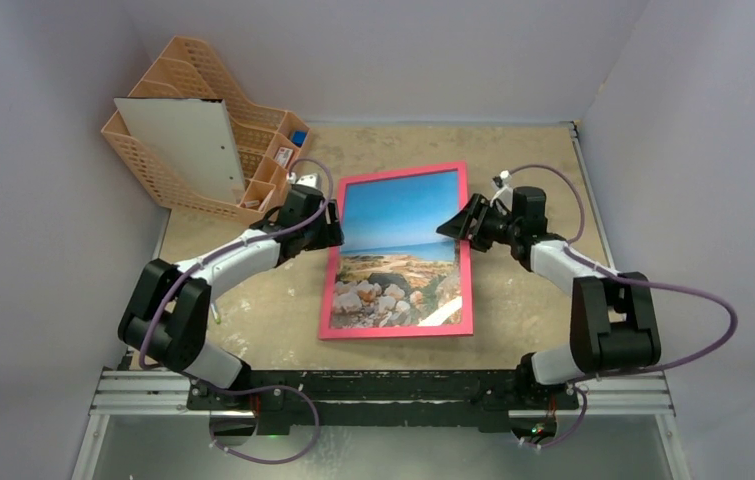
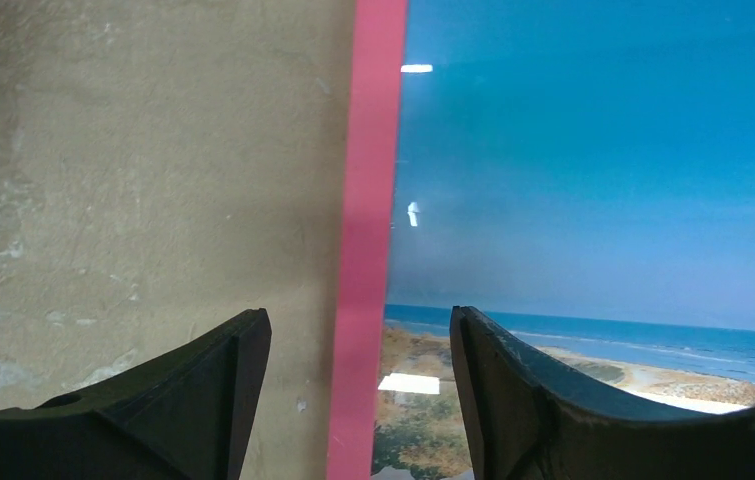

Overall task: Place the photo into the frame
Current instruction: Turn over the photo frame at the center of the board.

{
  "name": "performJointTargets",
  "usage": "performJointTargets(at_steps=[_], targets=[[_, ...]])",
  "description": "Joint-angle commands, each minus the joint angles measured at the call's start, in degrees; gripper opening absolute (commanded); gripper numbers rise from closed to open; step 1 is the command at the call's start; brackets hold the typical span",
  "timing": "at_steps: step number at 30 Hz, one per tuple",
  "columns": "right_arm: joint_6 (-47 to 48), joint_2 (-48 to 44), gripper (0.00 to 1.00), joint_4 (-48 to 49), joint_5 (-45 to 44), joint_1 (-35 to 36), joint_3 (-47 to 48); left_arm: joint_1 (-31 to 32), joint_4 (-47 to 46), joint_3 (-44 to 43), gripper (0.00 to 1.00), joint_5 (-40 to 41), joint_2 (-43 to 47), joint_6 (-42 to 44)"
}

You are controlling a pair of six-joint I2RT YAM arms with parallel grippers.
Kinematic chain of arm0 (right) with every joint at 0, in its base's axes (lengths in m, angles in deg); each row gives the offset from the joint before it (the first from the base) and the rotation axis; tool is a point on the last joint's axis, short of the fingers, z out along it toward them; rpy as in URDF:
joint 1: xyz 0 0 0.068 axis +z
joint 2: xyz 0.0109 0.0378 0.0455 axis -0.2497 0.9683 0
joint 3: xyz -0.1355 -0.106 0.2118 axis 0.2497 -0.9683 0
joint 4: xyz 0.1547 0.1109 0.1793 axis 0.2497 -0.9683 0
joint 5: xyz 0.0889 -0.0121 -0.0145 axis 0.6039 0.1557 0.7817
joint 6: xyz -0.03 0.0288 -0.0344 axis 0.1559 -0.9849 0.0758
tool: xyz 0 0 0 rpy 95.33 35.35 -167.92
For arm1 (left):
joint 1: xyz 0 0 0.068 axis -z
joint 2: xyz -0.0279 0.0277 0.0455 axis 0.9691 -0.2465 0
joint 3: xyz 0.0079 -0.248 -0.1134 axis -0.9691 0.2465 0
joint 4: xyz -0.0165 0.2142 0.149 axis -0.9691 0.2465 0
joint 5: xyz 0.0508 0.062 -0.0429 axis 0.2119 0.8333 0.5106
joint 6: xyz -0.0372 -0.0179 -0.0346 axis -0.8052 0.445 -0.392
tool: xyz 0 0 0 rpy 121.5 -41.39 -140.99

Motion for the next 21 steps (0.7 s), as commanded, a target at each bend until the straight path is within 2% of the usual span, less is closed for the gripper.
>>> performJointTargets(at_steps=[1,4,13,17,21], targets=[[-0.9,2.1,0.67,14.5,2.8,-0.8,-1.4,-0.6,-3.3,2.1,0.70,4.7,-0.4,-1.9],[-0.2,5.9,0.70,14.4,1.9,-1.1,-0.6,-0.9,-4.6,3.2,0.70,3.9,-1.2,-2.0],[2.6,8.9,0.88,8.5,-13.3,-1.3,0.5,-5.6,-14.4,6.5,0.71,-12.8,-4.9,-3.7],[2.3,8.2,0.88,3.3,-22.1,-1.3,1.9,-6.2,-14.6,6.2,0.70,-14.3,-5.4,-4.3],[1.3,7.2,0.86,-2.3,-30.9,-1.3,3.9,-6.8,-10.9,4.0,0.70,-14.3,-4.1,-3.3]])
